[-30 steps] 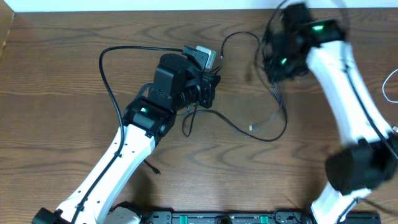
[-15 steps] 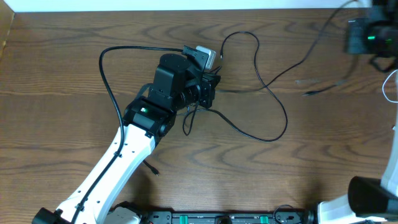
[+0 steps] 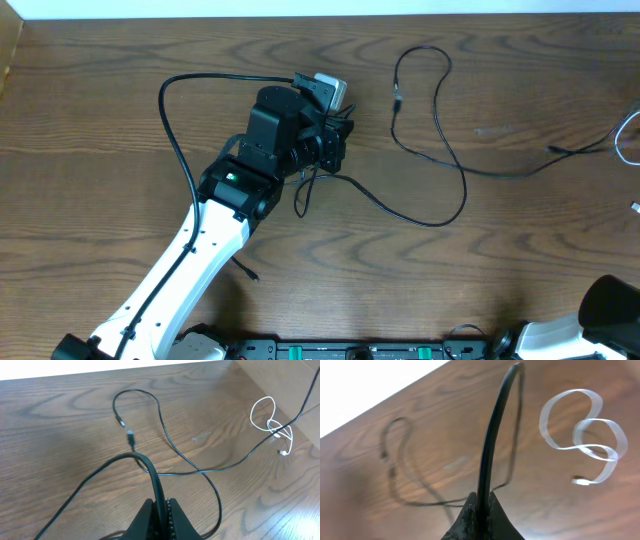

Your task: Untangle cables

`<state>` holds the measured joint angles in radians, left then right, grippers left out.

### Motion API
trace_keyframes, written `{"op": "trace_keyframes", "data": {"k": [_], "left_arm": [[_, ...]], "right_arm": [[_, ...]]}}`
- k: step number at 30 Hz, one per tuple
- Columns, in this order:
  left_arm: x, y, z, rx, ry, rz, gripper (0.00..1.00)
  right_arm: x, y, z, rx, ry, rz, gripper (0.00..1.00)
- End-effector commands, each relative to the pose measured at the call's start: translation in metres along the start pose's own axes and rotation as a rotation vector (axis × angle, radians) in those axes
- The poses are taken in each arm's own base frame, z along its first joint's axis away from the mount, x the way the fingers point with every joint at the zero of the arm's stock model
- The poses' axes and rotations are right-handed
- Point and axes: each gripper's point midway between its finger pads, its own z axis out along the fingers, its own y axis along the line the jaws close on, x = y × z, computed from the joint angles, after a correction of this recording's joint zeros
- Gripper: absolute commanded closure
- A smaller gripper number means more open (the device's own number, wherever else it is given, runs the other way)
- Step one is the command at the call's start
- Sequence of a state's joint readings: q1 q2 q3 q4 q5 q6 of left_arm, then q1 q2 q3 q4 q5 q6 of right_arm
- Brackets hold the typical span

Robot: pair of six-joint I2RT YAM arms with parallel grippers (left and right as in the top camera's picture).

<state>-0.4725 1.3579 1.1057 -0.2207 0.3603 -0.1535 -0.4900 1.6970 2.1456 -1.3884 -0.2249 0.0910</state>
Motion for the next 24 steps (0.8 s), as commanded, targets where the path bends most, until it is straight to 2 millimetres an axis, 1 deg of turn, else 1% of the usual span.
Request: {"op": "trace_keyframes", "data": {"k": [1, 4, 6, 7, 9, 12, 13, 15, 18, 19, 20, 24], "left_arm": [[-0.007, 0.0, -0.005, -0.011, -0.024, 0.004, 0.92], [-0.007, 0.0, -0.005, -0.011, -0.024, 0.004, 0.93], [-0.007, 0.0, -0.005, -0.01, -0.025, 0.004, 0.93], [-0.007, 0.0, -0.005, -0.011, -0.024, 0.004, 0.93], [-0.007, 0.0, -0.005, -0.011, -0.024, 0.004, 0.93], [-0.007, 0.0, -0.005, -0.01, -0.024, 0.003, 0.93], [-0.007, 0.0, -0.005, -0.01, -0.024, 0.003, 0.92], [-0.007, 0.0, -0.005, -0.01, -0.024, 0.003, 0.93], [-0.007, 0.0, -0.005, -0.01, -0.024, 0.003, 0.92], [-0.007, 0.0, -0.005, -0.01, -0.023, 0.003, 0.93], [-0.007, 0.0, -0.005, -0.01, -0.023, 0.004, 0.93], [-0.007, 0.0, -0.005, -0.011, -0.024, 0.004, 0.93]], "right_arm": [[0.016, 0.051, 0.002, -0.198, 0.06, -0.107, 0.99], [0.044, 0.09, 0.009, -0.283, 0.164, -0.216, 0.99], [0.069, 0.115, 0.015, -0.322, 0.255, -0.301, 0.99], [0.089, 0.132, 0.019, -0.342, 0.324, -0.358, 0.99], [0.119, 0.149, 0.027, -0.322, 0.435, -0.432, 0.99], [0.151, 0.156, 0.045, -0.214, 0.561, -0.547, 0.99], [0.163, 0.158, 0.058, -0.16, 0.606, -0.599, 0.99], [0.176, 0.159, 0.072, -0.113, 0.655, -0.637, 0.99], [0.196, 0.162, 0.092, -0.098, 0.732, -0.703, 0.99], [0.206, 0.164, 0.103, -0.098, 0.768, -0.73, 0.99], [0.212, 0.164, 0.11, -0.096, 0.789, -0.738, 0.99], [0.245, 0.16, 0.138, -0.069, 0.906, -0.758, 0.99]]}}
